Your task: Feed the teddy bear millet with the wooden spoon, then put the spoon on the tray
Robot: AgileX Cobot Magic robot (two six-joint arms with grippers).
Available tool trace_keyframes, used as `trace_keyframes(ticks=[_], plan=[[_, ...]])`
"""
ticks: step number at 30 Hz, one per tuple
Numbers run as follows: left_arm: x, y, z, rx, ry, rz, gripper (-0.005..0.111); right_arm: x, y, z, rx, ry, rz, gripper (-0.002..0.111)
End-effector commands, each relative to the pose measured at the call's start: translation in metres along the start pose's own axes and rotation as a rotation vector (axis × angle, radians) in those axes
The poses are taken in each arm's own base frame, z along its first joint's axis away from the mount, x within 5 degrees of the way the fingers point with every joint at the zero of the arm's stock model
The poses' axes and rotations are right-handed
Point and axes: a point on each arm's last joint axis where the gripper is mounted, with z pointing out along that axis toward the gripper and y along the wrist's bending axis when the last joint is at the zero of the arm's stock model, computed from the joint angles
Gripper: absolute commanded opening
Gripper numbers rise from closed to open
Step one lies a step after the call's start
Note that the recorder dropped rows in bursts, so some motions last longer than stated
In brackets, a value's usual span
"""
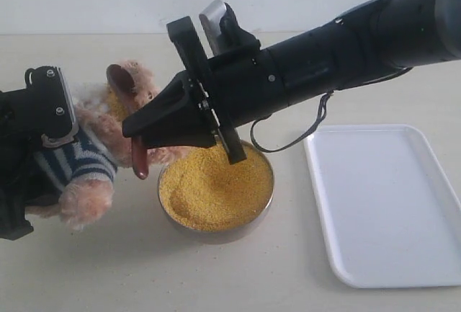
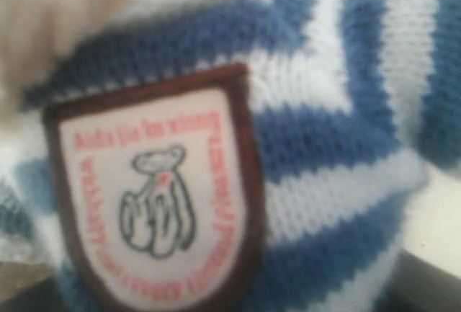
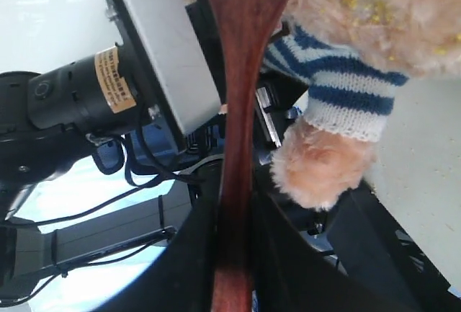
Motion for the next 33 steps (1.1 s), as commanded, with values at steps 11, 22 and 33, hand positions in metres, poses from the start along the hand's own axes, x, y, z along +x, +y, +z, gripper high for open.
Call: trace_keyframes(ticks=[11, 22, 33], plan=[[-0.005, 0.003, -0.005, -0.034, -0.043, -0.057, 0.004, 0.025, 0.041, -0.02, 0.06, 0.033, -0.247, 0.0], [-0.01, 0.009, -0.009, -0.043, -0.082, -0.535, 0.004, 0.063, 0.026, -0.125, 1.355, -0.173, -0.245, 0.0], [-0.015, 0.022, -0.022, -0.083, -0.043, -0.804, 0.004, 0.088, -0.068, -0.129, 1.49, -0.414, -0.151, 0.0]])
